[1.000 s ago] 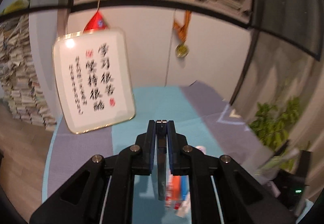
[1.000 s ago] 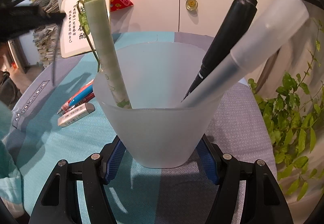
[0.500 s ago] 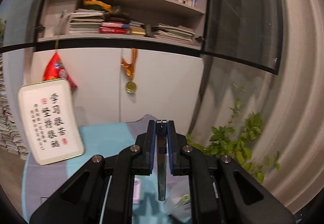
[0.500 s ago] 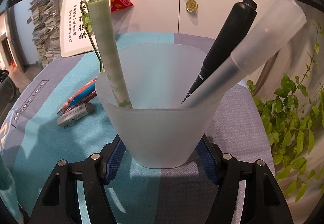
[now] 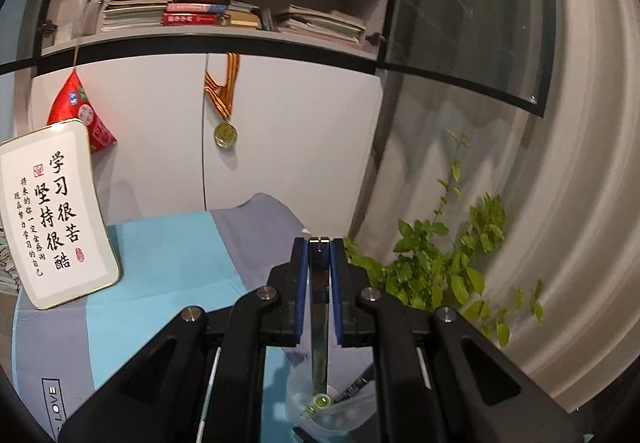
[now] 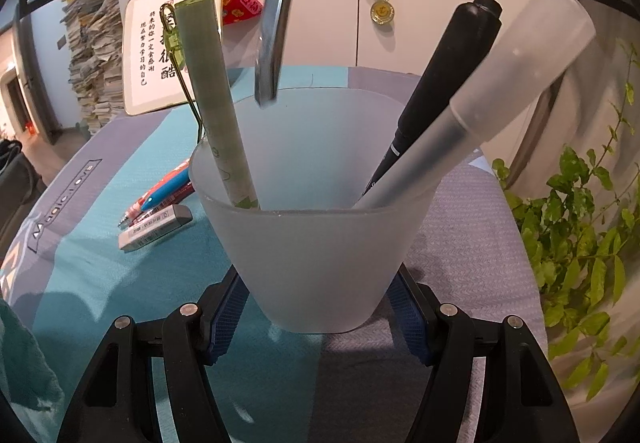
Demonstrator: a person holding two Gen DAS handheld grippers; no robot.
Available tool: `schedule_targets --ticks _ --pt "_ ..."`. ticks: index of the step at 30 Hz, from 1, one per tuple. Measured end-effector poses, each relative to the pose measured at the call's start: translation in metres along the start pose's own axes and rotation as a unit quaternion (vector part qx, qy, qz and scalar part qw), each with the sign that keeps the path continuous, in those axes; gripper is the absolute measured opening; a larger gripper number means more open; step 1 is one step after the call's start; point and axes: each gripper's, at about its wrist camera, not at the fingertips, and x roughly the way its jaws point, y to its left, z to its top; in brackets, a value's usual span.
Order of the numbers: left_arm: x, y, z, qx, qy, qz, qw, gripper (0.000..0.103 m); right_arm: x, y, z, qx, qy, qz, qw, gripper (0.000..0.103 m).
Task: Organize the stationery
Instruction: 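Lift the black pen and drop it into the frosted cup, then move the left gripper to the pens and grasp the red patterned pen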
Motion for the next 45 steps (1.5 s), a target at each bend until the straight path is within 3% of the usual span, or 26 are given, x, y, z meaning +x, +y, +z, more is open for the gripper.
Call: schedule_targets --ticks 13,20,25,35,39,45 --pt "0.007 -0.001 -0.030 0.020 0.063 0.009 0.9977 0.010 -0.001 0.001 -0.001 -0.003 -0.002 -0.005 1.000 0.069" --pt "-0.004 0.004 -0.030 0.021 0.065 0.010 0.9976 0.015 0.001 0.003 -0.001 -0.004 -0.002 -0.007 1.000 0.069" --pt "-0.019 0.029 -0.036 0.008 0.059 0.048 0.9971 0.021 0.001 0.003 -0.002 -0.005 -0.002 -0.007 1.000 0.069" --pt "-0.029 0.110 -0.082 -0.038 0.106 0.143 0.9832 0.021 0.001 0.003 -0.001 -0.005 -0.002 -0.008 1.000 0.069" --pt "-0.022 0.124 -0.110 -0.044 0.151 0.146 0.9768 0.021 0.001 0.003 -0.001 -0.006 -0.001 -0.010 1.000 0.069" --pt "-0.004 0.116 -0.140 -0.001 0.198 0.137 0.9705 0.021 0.001 0.003 0.000 -0.008 0.000 -0.015 1.000 0.069"
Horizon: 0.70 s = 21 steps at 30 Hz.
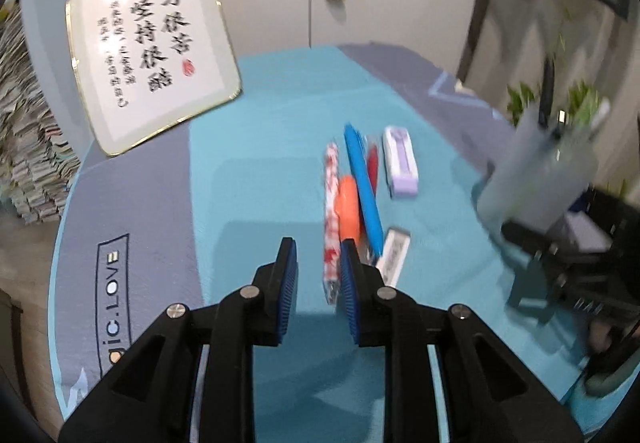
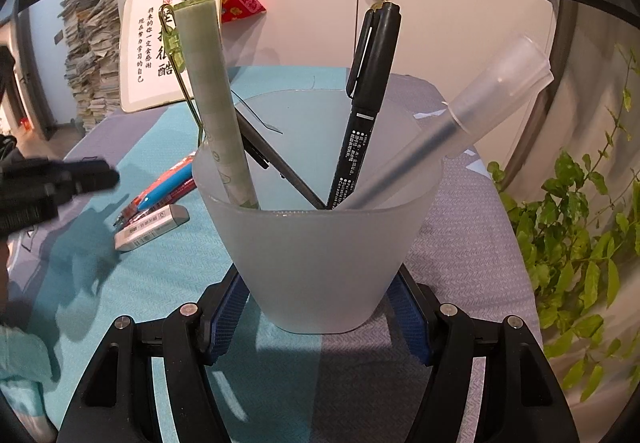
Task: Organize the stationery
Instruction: 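Move the left gripper to the pens and grasp the red patterned pen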
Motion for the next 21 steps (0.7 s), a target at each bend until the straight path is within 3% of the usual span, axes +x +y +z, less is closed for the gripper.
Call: schedule_targets --ticks 6,9,16,21 --pt "0.013 0.002 -0.007 0.003 0.027 0.003 0.9996 0.020 0.000 0.001 0.000 0.000 0.000 -0.001 1.000 0.069" --pt "0.018 0.007 -0.007 -0.004 0.034 0.007 0.9994 0.010 0.000 0.001 0.000 0.000 0.001 -0.001 1.000 0.069" --pt "0.016 0.028 -0.008 -0.046 0.032 0.054 0.9970 0.008 0.000 0.001 0.001 0.000 0.001 -0.001 1.000 0.069" --pt "0.006 0.018 -0.017 -0.035 0.047 0.043 0.9974 0.008 0.000 0.001 0.001 0.000 0.001 -0.001 1.000 0.069"
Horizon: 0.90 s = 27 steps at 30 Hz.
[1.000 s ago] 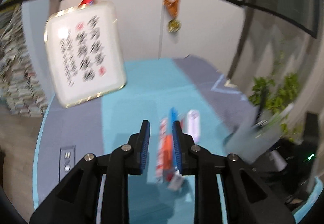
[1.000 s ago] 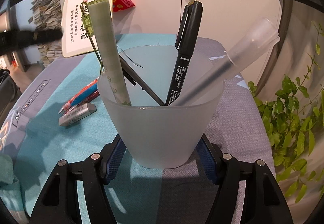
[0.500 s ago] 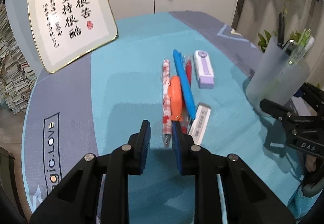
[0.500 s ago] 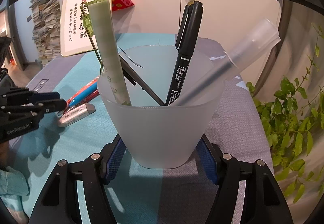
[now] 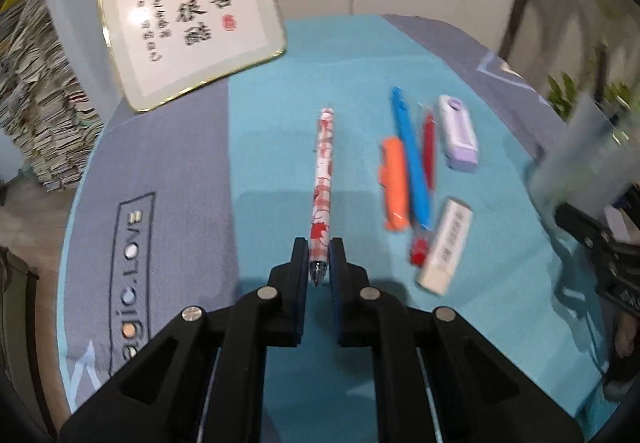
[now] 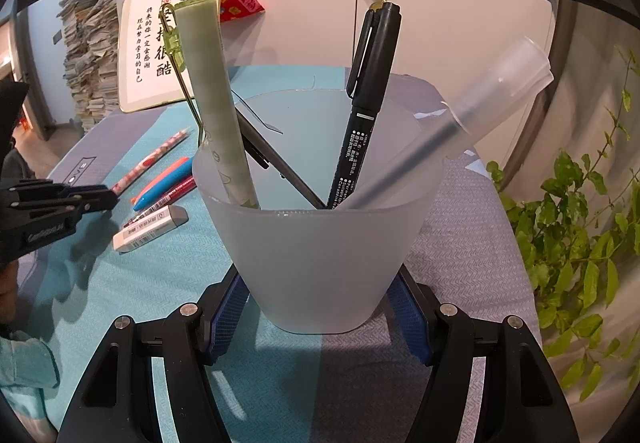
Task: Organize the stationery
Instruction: 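Move the left gripper to the pens and grasp the red patterned pen, then lift the red patterned pen and drop it into the frosted cup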
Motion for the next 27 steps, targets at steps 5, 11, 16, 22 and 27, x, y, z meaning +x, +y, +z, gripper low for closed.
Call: schedule_targets --ticks 5,11,16,22,27 --pt "-0.009 -0.010 0.000 0.010 -0.003 -0.015 0.9998 0.032 0.000 0.000 0.000 0.001 0.000 0.001 1.000 0.069" --pt "-0.002 0.003 0.033 -0.019 -0.030 0.002 0.9994 0.031 0.000 0.000 0.000 0.001 0.000 0.001 1.000 0.070" --pt "0.025 0.010 0.063 -0.025 -0.020 0.003 0.9995 0.030 0.000 0.000 0.000 0.001 0.000 0.001 1.000 0.069" --pt "0.043 0.005 0.079 -0.017 -0.010 0.002 0.9998 0.030 0.001 -0.001 0.001 0.005 0.001 0.005 1.000 0.069" --pt "0.053 0.004 0.085 -0.019 -0.002 0.001 0.9998 0.030 0.001 -0.001 0.002 0.005 0.002 0.005 1.000 0.069"
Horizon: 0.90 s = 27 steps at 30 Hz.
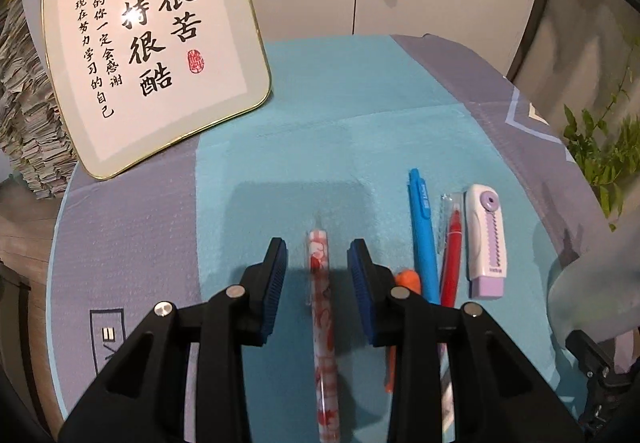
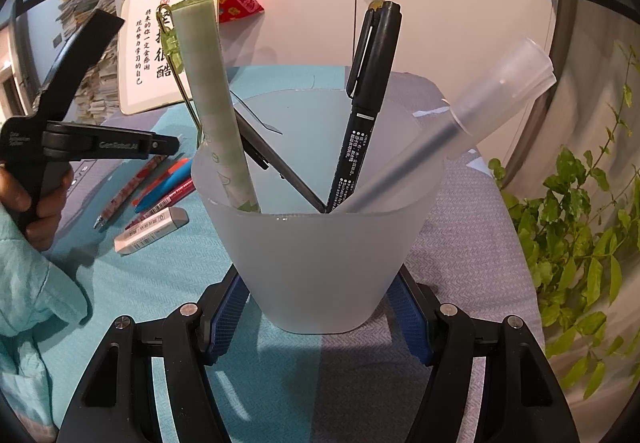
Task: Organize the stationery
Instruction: 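Lift the red patterned pen and drop it into the frosted cup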
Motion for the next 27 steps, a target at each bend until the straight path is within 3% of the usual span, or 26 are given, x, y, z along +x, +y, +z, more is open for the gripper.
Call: schedule_targets --ticks 4,6,8,17,27 --pt "0.007 0.000 0.004 -0.004 0.006 0.003 1.0000 0.028 0.000 0.000 0.000 0.000 0.000 0.000 1.000 0.069" --pt "0.009 -0.001 0.005 -0.001 0.006 0.000 1.0000 0.011 0.000 0.000 0.000 0.000 0.000 0.000 1.000 0.069" --pt "0.008 -0.002 0.006 -0.001 0.006 0.007 1.0000 0.011 0.000 0.000 0.000 0.000 0.000 0.000 1.000 0.069" --pt "-0.065 -0.009 0.003 0.012 -0.090 0.011 0.9958 0.011 0.000 0.001 0.000 0.000 0.000 0.000 1.000 0.069" --pt "-0.132 -0.016 -0.006 -0.007 -0.180 -0.028 0.9832 0.011 -0.001 0.000 -0.001 0.003 -0.003 0.000 1.000 0.069"
